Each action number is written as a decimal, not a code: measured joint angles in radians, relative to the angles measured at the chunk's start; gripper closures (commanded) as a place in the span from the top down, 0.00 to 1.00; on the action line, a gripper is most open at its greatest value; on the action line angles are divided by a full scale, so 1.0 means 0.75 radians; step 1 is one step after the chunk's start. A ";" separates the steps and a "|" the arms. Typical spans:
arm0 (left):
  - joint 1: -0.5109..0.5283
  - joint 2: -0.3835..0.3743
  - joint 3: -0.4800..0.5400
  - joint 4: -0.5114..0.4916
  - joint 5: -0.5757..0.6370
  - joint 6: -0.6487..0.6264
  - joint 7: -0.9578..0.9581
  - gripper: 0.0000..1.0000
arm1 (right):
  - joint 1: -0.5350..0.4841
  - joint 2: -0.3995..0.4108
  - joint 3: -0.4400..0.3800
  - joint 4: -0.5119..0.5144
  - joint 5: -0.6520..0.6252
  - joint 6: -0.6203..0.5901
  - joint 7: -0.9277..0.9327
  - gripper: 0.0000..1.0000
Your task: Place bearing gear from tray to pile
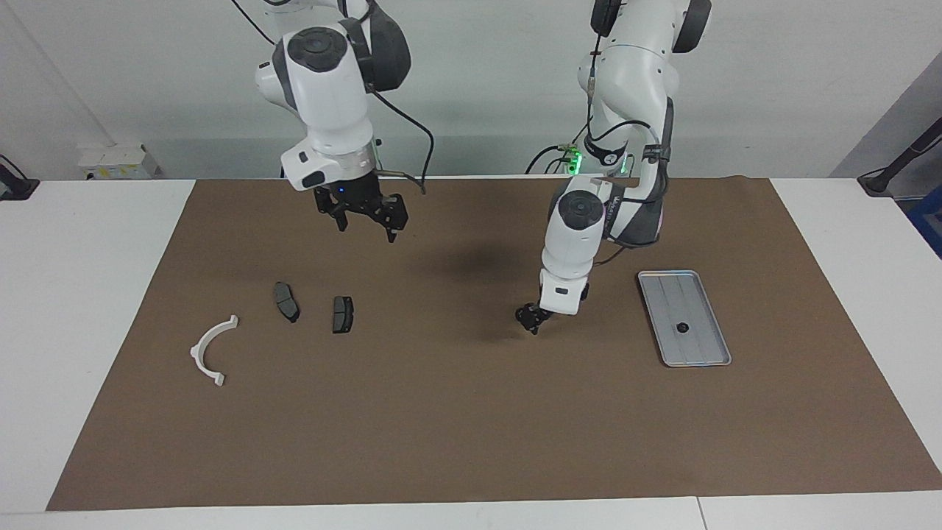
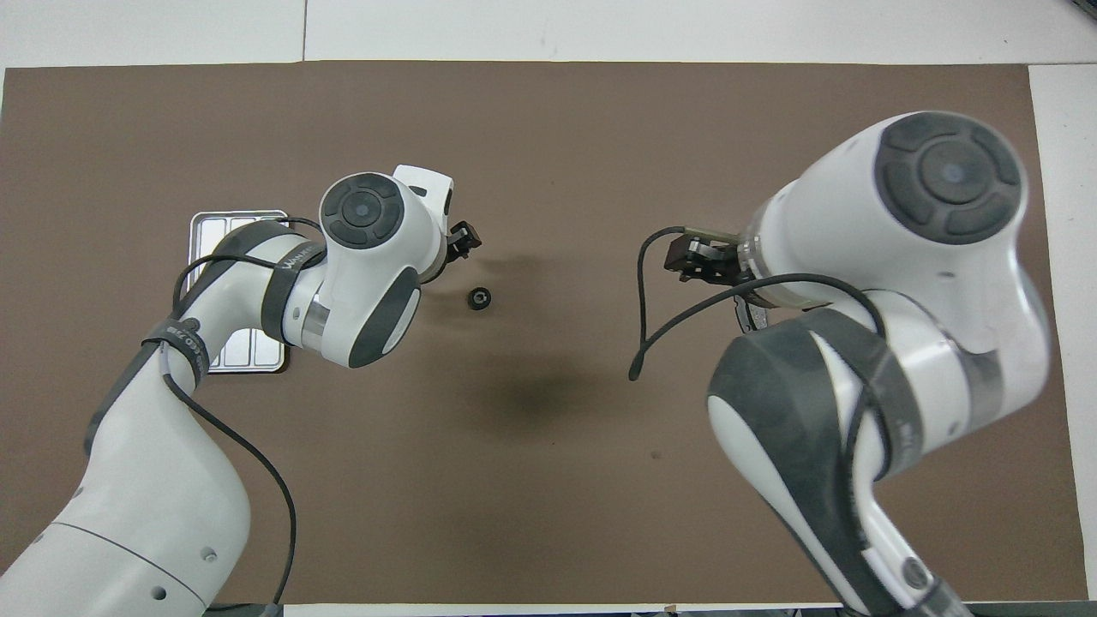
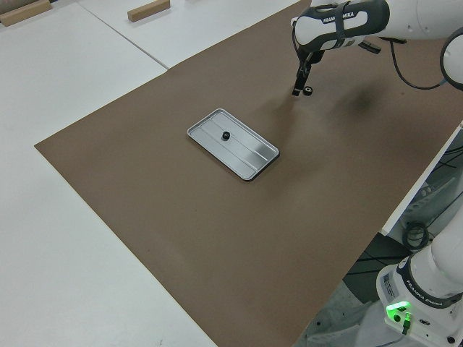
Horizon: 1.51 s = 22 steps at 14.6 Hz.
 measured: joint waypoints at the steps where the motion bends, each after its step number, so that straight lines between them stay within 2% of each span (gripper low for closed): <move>1: 0.034 -0.014 0.002 0.000 0.000 -0.008 0.000 1.00 | 0.040 0.045 0.000 -0.003 0.000 0.054 0.085 1.00; 6: 0.208 -0.057 0.004 -0.011 0.000 -0.030 0.020 1.00 | 0.219 0.279 0.000 -0.005 0.000 0.342 0.535 1.00; 9: 0.290 -0.058 0.005 -0.015 0.000 -0.030 0.207 1.00 | 0.331 0.423 -0.003 0.052 -0.010 0.442 0.793 1.00; 12: 0.417 -0.058 0.005 -0.017 0.001 -0.030 0.504 1.00 | 0.420 0.620 -0.005 0.247 -0.113 0.411 0.964 1.00; 17: 0.539 -0.058 0.006 -0.023 0.001 -0.029 1.028 1.00 | 0.449 0.779 -0.013 0.493 -0.139 0.262 0.970 1.00; 21: 0.555 -0.058 0.000 -0.087 0.001 0.023 1.197 1.00 | 0.450 0.887 -0.016 0.656 -0.145 0.191 0.973 1.00; 22: 0.553 -0.058 -0.006 -0.124 0.001 0.060 1.202 0.95 | 0.451 0.915 -0.016 0.689 -0.145 0.185 0.979 1.00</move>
